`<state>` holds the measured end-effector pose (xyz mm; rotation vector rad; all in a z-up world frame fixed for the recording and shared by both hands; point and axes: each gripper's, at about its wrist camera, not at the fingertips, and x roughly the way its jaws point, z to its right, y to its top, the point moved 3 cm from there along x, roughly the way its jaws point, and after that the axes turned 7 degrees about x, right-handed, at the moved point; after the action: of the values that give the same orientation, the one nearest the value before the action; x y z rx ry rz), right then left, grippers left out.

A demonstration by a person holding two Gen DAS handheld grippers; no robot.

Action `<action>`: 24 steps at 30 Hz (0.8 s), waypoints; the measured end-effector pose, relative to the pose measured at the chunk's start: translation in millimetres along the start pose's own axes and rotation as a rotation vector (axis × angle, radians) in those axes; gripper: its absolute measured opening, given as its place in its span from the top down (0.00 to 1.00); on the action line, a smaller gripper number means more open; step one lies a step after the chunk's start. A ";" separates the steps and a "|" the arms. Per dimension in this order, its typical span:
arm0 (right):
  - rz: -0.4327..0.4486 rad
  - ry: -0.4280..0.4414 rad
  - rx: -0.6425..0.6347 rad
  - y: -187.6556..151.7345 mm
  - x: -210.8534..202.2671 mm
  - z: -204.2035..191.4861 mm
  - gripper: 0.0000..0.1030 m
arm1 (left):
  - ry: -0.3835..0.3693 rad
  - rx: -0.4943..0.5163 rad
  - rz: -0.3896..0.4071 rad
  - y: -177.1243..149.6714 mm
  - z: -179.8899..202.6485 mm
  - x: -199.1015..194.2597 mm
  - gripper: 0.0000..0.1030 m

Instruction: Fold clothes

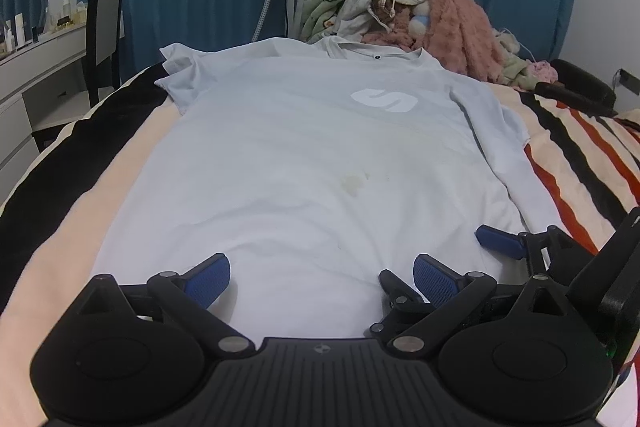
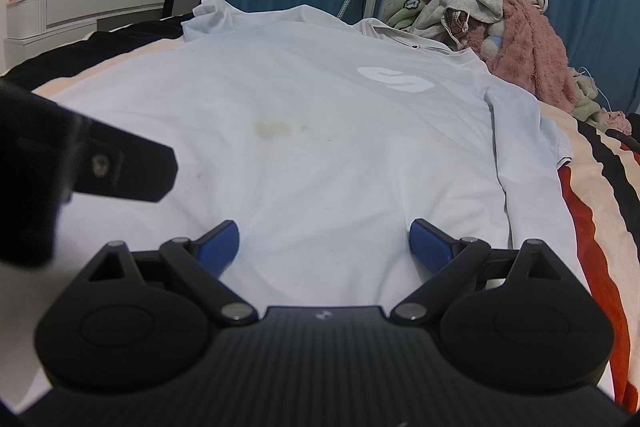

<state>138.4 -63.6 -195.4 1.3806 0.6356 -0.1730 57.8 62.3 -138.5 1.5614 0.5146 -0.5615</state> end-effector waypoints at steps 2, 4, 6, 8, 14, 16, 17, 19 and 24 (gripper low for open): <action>0.000 0.000 0.000 0.0 0.0 0.0 0.09 | -0.001 -0.007 -0.001 -0.5 -1.0 -1.2 0.04; 0.000 0.000 0.000 -0.1 -0.1 0.2 0.09 | 0.000 -0.011 -0.002 -1.2 -2.0 -2.0 0.04; 0.000 0.000 0.000 -0.4 -0.3 0.5 0.09 | 0.003 -0.016 -0.004 -1.2 -1.5 -2.7 0.04; 0.001 0.000 0.000 -0.5 -0.1 0.5 0.09 | 0.002 -0.032 -0.004 -0.7 -3.1 -3.7 0.04; 0.001 -0.001 -0.001 -0.5 0.1 -0.4 0.09 | 0.025 -0.050 0.018 1.2 -5.0 -10.3 0.03; 0.005 0.002 0.003 0.0 0.2 1.0 0.09 | 0.029 -0.069 0.014 1.8 -6.0 -10.9 0.03; 0.007 0.003 0.006 0.1 0.4 1.3 0.09 | 0.027 -0.074 0.016 2.1 -6.3 -11.6 0.03; 0.010 0.003 0.007 0.2 0.8 1.3 0.09 | 0.038 -0.069 0.030 2.4 -5.9 -14.6 0.03; 0.006 0.005 0.009 -0.1 1.1 0.8 0.08 | 0.065 -0.070 0.045 3.5 -5.3 -17.7 0.03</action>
<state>139.5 -64.1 -196.1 1.3922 0.6348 -0.1678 46.5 67.5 -124.4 1.5241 0.5414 -0.4554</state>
